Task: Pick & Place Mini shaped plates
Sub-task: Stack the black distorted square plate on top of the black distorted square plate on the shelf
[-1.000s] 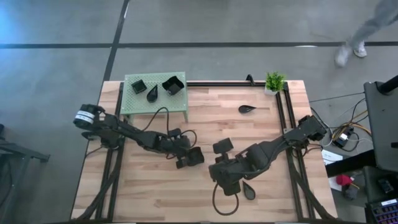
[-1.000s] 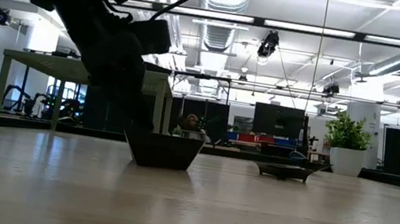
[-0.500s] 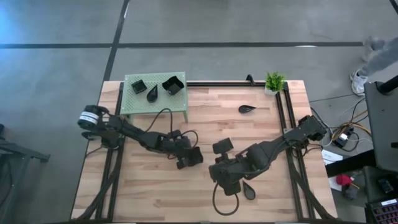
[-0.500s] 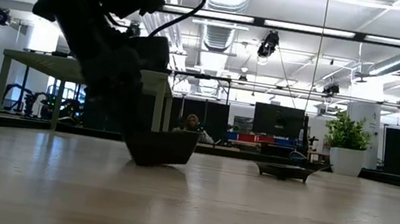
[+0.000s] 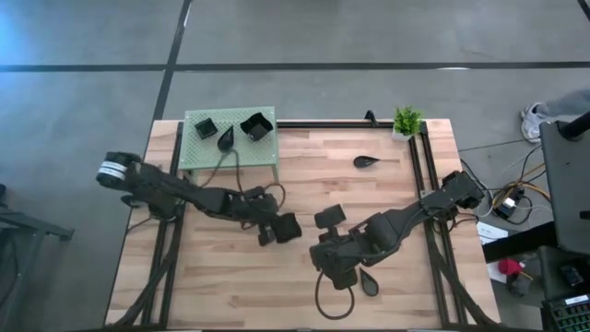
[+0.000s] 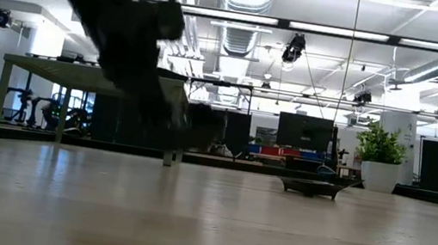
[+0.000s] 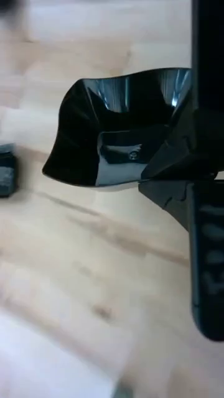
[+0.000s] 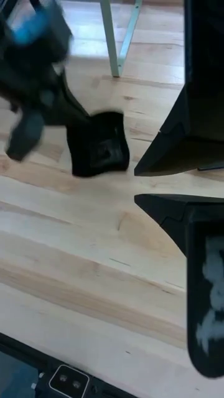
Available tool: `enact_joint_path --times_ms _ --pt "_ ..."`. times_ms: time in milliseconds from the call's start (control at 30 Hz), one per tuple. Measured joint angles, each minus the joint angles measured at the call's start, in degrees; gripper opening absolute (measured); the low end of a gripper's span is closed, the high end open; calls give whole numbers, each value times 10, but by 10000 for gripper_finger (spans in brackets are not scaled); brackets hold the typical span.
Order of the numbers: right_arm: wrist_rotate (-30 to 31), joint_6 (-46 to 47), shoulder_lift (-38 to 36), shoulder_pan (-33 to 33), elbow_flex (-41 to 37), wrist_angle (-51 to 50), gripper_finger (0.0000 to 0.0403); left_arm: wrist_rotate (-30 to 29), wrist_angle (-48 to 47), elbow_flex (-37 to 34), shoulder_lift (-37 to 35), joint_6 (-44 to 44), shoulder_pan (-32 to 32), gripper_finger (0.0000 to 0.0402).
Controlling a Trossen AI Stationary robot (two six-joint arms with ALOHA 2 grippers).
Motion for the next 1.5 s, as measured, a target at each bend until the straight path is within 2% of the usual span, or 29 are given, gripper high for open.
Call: enact_joint_path --times_ms 100,267,500,733,1033,1200,1500 --pt "0 0 0 0 0 0 52 -4 -58 15 -58 -8 14 1" --pt "0 0 0 0 0 1 52 -71 -163 67 -149 -5 43 0" --pt "0 1 0 0 0 4 52 -91 -289 176 -207 31 126 0" --pt "0 2 0 0 0 5 52 -77 -368 272 -195 95 258 0" --pt "0 2 0 0 0 6 52 53 -390 290 -148 169 445 0" --pt "0 5 0 0 0 6 52 111 -393 290 -121 198 496 0" --pt "0 5 0 0 0 5 52 114 -392 290 -98 214 513 0"
